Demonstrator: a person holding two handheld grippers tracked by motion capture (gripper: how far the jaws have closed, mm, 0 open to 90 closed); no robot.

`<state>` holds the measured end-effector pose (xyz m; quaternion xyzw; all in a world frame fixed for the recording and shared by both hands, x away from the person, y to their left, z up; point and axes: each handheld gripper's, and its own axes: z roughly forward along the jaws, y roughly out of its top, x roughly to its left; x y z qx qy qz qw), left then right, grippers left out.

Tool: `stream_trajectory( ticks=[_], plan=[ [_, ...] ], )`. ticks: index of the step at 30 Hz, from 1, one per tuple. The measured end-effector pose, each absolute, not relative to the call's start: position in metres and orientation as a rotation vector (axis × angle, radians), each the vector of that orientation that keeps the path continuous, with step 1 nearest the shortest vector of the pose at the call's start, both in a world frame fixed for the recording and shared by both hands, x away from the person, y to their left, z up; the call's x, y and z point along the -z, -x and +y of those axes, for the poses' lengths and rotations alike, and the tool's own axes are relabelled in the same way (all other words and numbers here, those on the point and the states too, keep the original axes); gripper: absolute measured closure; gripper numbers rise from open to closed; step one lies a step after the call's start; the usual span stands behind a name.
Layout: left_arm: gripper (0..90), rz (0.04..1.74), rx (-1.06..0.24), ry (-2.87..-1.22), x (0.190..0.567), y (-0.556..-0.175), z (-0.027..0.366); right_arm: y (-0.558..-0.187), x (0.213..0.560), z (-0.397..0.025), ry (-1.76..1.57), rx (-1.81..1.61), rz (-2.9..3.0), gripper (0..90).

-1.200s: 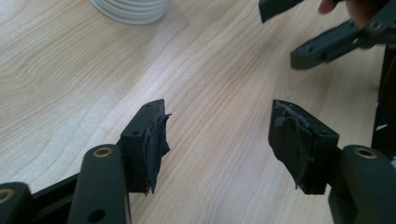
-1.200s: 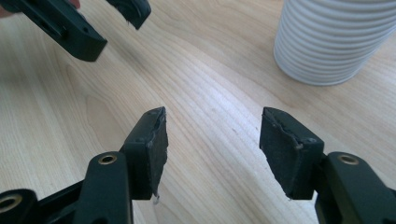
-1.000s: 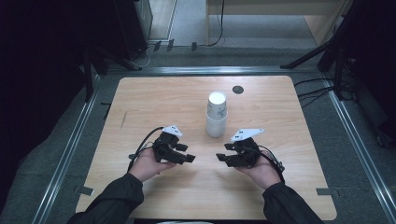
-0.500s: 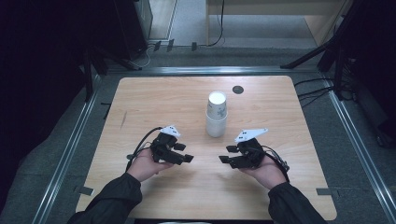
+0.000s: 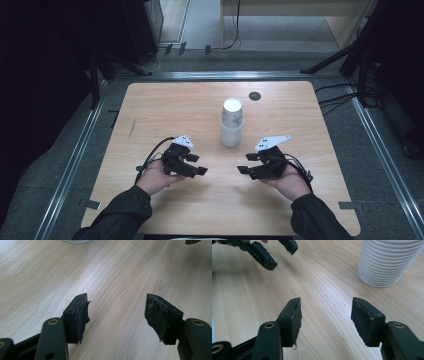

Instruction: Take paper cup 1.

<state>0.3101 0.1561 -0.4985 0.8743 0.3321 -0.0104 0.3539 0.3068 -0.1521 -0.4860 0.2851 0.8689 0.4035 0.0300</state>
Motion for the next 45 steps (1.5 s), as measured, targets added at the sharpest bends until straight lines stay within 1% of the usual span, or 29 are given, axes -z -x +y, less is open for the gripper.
stream_trajectory(
  ticks=[5,8,10,20,23,26,37,45],
  plan=[
    [35.0,0.856,0.031,-2.249,0.498,-0.311,0.158,-0.309,0.484,-0.155,-0.84,-1.242,2.705,39.8],
    [34.7,0.868,0.076,-2.235,0.497,-0.312,0.159,-0.311,0.482,-0.156,-0.829,-1.257,2.702,39.0],
    [34.7,0.855,0.064,-2.246,0.497,-0.31,0.159,-0.313,0.479,-0.155,-0.82,-1.26,2.708,38.3],
    [34.2,0.832,0.064,-2.251,0.496,-0.306,0.158,-0.331,0.452,-0.16,-0.693,-1.221,2.773,36.0],
    [33.9,0.832,0.065,-2.243,0.495,-0.307,0.159,-0.339,0.442,-0.163,-0.679,-1.196,2.777,34.0],
    [33.9,0.833,0.062,-2.237,0.494,-0.307,0.161,-0.348,0.434,-0.166,-0.688,-1.201,2.788,33.9],
    [33.7,0.824,0.063,-2.239,0.494,-0.308,0.165,-0.378,0.412,-0.162,-0.558,-1.141,2.841,32.2],
    [33.5,0.811,0.071,-2.241,0.493,-0.309,0.167,-0.414,0.403,-0.162,-0.55,-1.096,2.882,31.3]
  ],
)
